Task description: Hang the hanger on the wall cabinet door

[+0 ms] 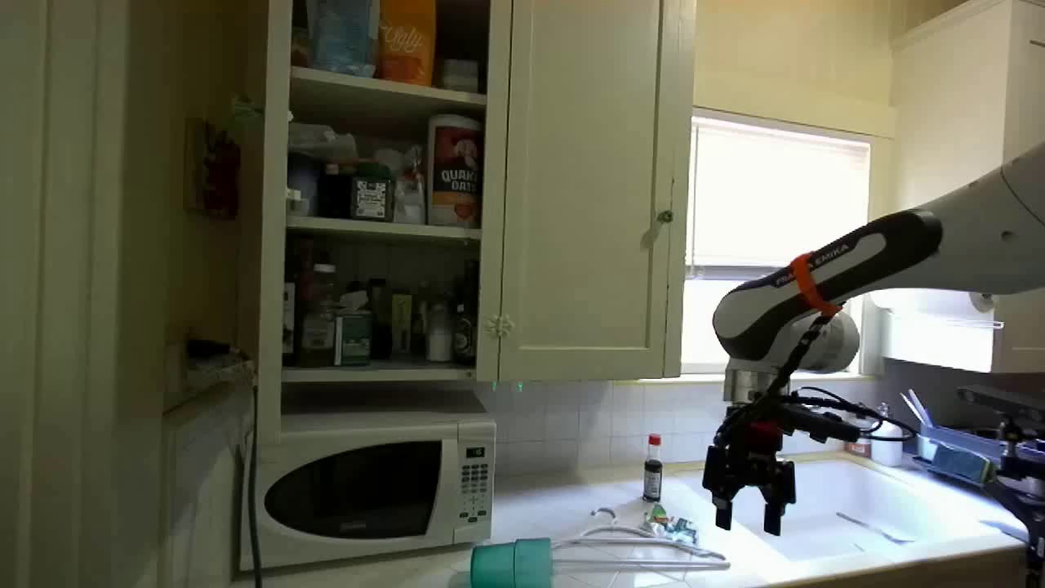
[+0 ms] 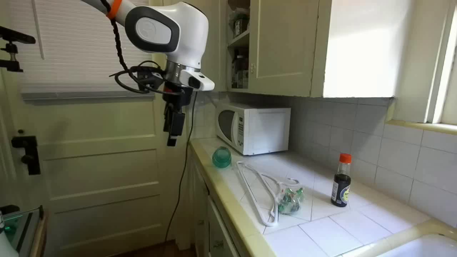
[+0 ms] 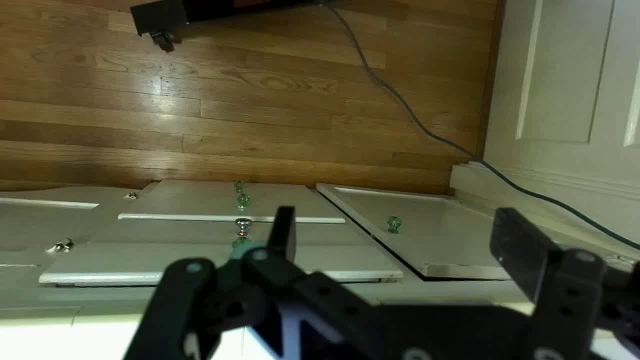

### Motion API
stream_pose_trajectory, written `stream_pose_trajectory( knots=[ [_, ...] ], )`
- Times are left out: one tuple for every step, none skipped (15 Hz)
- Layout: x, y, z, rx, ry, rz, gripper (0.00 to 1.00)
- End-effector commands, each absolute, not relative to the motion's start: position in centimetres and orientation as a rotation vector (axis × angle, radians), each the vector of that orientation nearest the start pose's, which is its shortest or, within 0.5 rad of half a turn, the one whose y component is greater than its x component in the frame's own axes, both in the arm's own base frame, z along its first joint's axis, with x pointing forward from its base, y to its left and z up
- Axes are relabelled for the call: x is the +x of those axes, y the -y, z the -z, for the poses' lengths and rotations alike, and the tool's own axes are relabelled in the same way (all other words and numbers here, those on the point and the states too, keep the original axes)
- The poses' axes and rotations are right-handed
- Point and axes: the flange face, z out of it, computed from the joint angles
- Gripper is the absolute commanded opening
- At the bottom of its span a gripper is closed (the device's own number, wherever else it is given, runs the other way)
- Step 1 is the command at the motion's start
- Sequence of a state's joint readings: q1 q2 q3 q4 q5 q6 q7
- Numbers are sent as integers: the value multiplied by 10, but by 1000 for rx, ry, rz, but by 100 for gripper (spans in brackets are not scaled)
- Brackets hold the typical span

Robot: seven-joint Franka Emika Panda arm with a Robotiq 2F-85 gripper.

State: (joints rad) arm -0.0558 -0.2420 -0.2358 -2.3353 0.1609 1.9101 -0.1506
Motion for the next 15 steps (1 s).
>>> stream_pose_trajectory(
  knots=[
    [430,119,-417,-2881,-285,-209,100],
    [430,119,-417,-2881,-285,-209,100],
    [430,119,-417,-2881,-285,-209,100],
    [430,119,-417,-2881,-285,-209,100],
    [430,119,-417,-2881,-285,-209,100],
    [430,119,-417,-2881,-285,-209,100],
    [430,119,-417,-2881,-285,-209,100],
    [430,119,-417,-2881,-285,-209,100],
    [433,121,-416,-2924,-249,-187,100],
    [438,124,-416,-2962,-214,-175,100],
    [444,127,-416,-2995,-151,-171,100],
    [448,130,-418,-3033,-94,-168,100],
    [451,134,-420,-3068,-40,-165,100],
    [456,138,-419,-3099,43,-172,100],
    [459,141,-418,-3108,134,-199,100]
  ],
)
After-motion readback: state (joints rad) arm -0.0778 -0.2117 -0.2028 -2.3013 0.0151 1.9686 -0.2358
